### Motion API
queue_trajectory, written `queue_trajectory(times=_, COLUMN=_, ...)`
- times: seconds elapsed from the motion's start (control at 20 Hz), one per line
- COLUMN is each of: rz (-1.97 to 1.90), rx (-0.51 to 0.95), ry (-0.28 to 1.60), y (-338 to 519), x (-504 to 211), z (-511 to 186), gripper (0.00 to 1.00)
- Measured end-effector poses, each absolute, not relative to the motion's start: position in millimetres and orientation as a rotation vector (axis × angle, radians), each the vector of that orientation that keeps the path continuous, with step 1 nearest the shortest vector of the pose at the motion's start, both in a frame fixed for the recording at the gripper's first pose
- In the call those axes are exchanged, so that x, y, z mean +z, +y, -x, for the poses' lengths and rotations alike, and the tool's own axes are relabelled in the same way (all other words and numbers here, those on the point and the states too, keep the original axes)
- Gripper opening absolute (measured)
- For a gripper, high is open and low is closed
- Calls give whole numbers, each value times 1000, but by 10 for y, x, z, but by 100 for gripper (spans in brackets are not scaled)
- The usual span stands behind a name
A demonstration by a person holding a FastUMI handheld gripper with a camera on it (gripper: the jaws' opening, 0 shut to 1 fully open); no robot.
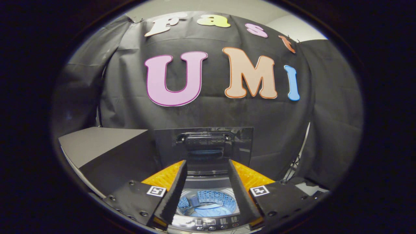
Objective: Put the clothes into the washing machine and then close the washing machine lid.
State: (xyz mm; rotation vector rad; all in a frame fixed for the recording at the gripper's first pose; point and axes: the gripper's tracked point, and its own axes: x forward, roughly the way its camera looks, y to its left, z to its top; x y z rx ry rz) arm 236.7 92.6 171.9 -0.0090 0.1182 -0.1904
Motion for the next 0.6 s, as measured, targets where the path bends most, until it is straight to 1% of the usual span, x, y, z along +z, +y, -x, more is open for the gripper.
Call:
queue_trajectory(times=0.3, rz=26, rx=-191, ry=115, y=908, x=1723, z=-2319, gripper=96)
queue_trajectory(times=0.45, rz=66, rx=-207, ry=118, y=863, x=1723, z=-2309, gripper=96)
queue_trajectory(times=0.6, rz=63, rx=-173, ry=98, y=965, x=1753, z=-2326, gripper=96)
